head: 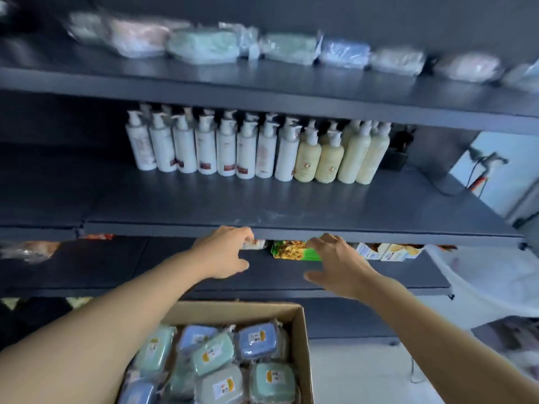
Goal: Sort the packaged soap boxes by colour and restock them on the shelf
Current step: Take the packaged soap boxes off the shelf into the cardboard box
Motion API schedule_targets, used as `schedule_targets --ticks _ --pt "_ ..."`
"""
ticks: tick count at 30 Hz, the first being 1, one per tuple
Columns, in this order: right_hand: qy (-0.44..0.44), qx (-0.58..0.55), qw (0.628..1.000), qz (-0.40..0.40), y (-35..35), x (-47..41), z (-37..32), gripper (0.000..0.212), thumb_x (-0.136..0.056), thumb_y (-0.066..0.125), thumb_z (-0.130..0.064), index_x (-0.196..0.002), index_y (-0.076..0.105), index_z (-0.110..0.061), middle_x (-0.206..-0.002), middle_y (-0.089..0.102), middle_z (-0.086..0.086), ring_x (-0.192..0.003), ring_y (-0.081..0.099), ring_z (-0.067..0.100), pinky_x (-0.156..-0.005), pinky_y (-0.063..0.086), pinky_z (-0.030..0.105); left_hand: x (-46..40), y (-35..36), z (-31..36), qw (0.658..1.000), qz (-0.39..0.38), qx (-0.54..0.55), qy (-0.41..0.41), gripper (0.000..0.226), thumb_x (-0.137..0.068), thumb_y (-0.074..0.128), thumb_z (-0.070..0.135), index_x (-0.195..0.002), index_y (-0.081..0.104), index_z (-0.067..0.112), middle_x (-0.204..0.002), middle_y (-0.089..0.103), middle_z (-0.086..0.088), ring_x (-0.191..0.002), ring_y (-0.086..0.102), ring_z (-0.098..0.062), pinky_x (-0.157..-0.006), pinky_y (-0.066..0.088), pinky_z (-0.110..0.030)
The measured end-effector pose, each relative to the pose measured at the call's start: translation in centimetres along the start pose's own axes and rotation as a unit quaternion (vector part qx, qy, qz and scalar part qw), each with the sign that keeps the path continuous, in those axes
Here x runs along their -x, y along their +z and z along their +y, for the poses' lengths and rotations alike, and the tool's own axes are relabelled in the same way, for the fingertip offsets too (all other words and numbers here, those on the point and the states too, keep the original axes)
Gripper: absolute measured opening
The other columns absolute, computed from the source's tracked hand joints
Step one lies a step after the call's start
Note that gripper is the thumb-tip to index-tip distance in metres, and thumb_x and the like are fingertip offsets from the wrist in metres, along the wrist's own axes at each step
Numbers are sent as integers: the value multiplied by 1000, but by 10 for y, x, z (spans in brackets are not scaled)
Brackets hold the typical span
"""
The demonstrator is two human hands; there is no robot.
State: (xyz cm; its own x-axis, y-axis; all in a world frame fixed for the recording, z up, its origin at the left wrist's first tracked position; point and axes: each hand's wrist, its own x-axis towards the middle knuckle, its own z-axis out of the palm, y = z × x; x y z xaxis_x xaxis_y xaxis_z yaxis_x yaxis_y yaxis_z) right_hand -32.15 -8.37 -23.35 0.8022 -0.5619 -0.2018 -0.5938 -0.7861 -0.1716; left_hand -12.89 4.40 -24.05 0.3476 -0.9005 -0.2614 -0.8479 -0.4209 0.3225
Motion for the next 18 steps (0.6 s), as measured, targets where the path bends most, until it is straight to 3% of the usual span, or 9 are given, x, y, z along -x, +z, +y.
schedule_targets --ticks 10,13,14,18 --pt "39 22 991 126 -149 25 1 61 -85 63 -43 -137 41 -19 -127 46 4 -117 44 23 -91 46 40 4 -148 74 993 58 -38 97 56 -86 65 37 -136 41 29 -130 50 5 -112 50 -14 -95 44 -33" --pt "50 22 987 149 -177 32 11 63 -85 62 -43 -139 39 -20 -128 45 3 -117 45 23 -90 46 37 -4 -174 96 990 81 -29 108 51 -84 64 35 -130 44 32 -124 50 4 -85 54 -11 -70 48 -28" --pt "54 22 986 159 -186 33 17 63 -85 62 -42 -139 39 -20 -129 45 3 -116 46 23 -90 46 37 -8 -181 104 990 88 -24 111 49 -83 64 34 -128 45 33 -122 50 4 -83 54 -11 -68 48 -28" --pt "68 25 978 195 -219 30 49 60 -84 63 -41 -136 42 -21 -132 45 3 -121 44 23 -95 43 38 -33 -206 131 983 113 -32 139 49 -83 66 32 -128 48 30 -124 53 6 -110 50 -13 -95 44 -32"
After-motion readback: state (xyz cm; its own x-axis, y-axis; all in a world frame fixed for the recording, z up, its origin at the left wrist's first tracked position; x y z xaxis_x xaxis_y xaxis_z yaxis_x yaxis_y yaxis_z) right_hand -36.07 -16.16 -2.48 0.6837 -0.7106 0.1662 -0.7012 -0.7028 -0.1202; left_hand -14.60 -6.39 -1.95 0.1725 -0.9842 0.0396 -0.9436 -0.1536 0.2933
